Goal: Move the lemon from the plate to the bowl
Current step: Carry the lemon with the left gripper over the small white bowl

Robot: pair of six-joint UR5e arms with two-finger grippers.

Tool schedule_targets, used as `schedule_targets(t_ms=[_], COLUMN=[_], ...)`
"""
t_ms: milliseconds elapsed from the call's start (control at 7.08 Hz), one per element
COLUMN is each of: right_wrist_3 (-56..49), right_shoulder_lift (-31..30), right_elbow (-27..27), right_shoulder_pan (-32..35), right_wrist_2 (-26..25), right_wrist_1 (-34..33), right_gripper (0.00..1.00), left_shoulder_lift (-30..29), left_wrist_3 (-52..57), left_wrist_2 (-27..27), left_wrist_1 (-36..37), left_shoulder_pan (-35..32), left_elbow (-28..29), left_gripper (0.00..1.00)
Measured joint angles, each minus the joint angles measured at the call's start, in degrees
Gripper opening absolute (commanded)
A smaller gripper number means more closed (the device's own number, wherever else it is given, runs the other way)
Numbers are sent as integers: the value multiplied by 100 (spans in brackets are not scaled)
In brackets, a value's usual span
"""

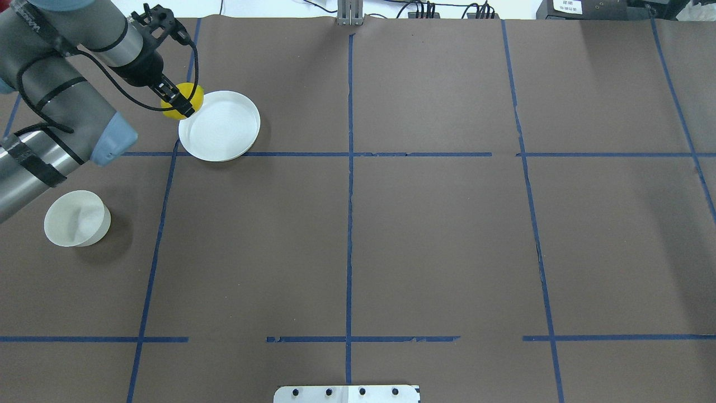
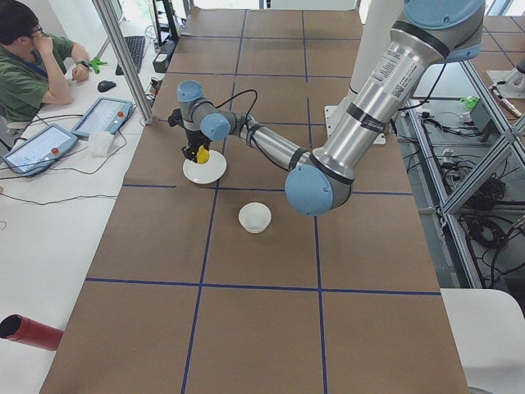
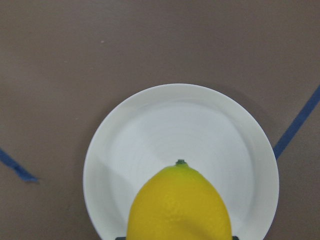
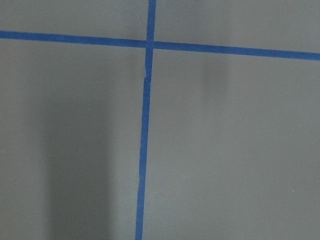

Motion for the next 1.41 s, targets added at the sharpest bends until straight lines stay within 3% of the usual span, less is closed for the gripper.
schedule_targets(t_ms=[424, 707, 989, 1413], right_wrist_3=[0, 0, 0, 0], right_shoulder_lift=[0, 0, 0, 0], right_elbow=[0, 0, 0, 0], right_shoulder_pan=[0, 0, 0, 0], right_wrist_2=[0, 0, 0, 0], right_wrist_1=[0, 0, 0, 0], right_gripper=[100, 100, 100, 100], left_shoulder_lift=[587, 1389, 2360, 3478], left_wrist_3=[-2019, -2837, -2979, -3467], left_wrist_2=[-20, -101, -97, 197], left_wrist_1=[1138, 1284, 942, -611], left_shoulder_pan=[-24, -29, -18, 126], left_elbow=[-1155, -1830, -2469, -2543], left_gripper=[32, 32, 31, 31])
